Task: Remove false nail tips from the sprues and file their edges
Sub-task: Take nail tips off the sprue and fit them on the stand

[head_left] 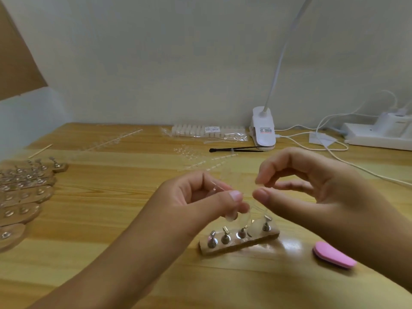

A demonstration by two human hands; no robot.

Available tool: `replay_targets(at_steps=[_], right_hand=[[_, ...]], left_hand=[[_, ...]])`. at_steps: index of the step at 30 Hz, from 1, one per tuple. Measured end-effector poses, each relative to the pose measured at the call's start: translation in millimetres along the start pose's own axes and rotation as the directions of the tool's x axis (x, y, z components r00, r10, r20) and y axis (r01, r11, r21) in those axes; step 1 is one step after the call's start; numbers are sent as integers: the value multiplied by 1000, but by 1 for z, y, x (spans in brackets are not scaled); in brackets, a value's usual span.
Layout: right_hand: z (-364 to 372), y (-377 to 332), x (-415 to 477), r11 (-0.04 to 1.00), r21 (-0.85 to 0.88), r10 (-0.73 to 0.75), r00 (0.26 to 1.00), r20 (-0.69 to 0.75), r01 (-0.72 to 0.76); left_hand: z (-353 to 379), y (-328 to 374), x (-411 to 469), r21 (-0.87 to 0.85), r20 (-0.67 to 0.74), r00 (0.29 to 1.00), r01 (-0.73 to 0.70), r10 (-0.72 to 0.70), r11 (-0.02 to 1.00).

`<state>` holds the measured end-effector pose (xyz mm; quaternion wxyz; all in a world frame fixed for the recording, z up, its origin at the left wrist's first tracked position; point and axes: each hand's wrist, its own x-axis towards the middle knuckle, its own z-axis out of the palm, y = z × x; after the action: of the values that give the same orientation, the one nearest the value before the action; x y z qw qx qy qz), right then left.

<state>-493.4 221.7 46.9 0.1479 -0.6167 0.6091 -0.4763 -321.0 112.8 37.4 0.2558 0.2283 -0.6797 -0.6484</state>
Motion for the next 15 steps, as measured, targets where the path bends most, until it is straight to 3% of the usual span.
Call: replay_targets(at_steps=[3, 5, 6, 8, 9, 10, 11, 12, 13, 14, 15], right_hand=[[0, 3, -1, 998, -52, -37, 999, -4, 36], [0, 6, -3, 949, -245, -215, 976, -44, 198], [0, 6, -4, 860, -410, -349, 936, -42, 303], [4, 6, -7, 584, -671, -563, 823, 69, 456], [5, 8, -9, 504, -710, -600, 791, 121, 492], [7, 9, -9, 519, -696, -592, 796, 126, 496], [7, 8, -10, 627, -622, -539, 838, 88, 469], [6, 6, -8, 801, -452, -428, 904, 26, 392], [4, 2, -6, 954, -177, -246, 969, -12, 240], [2, -1, -2, 989, 139, -47, 999, 25, 43], [-2, 2, 2, 909, 392, 111, 988, 103, -143]], left_hand=[[1, -2, -1, -32, -20, 999, 49, -50, 998], [2, -3, 0, -71, -12, 995, 98, -99, 993], [2, -4, 0, -106, -7, 992, 126, -127, 986], [2, -5, 0, -186, 11, 984, 177, -179, 966], [2, -6, 0, -210, 14, 982, 185, -186, 960], [2, -6, -1, -214, 9, 985, 171, -173, 962], [2, -8, -1, -194, -3, 991, 127, -130, 973], [1, -8, -2, -145, -27, 998, 51, -56, 988], [0, -9, -3, -50, -60, 997, -55, 52, 997], [-1, -9, -4, 72, -77, 979, -183, 188, 981], [-1, -8, -5, 175, -58, 945, -307, 321, 935]])
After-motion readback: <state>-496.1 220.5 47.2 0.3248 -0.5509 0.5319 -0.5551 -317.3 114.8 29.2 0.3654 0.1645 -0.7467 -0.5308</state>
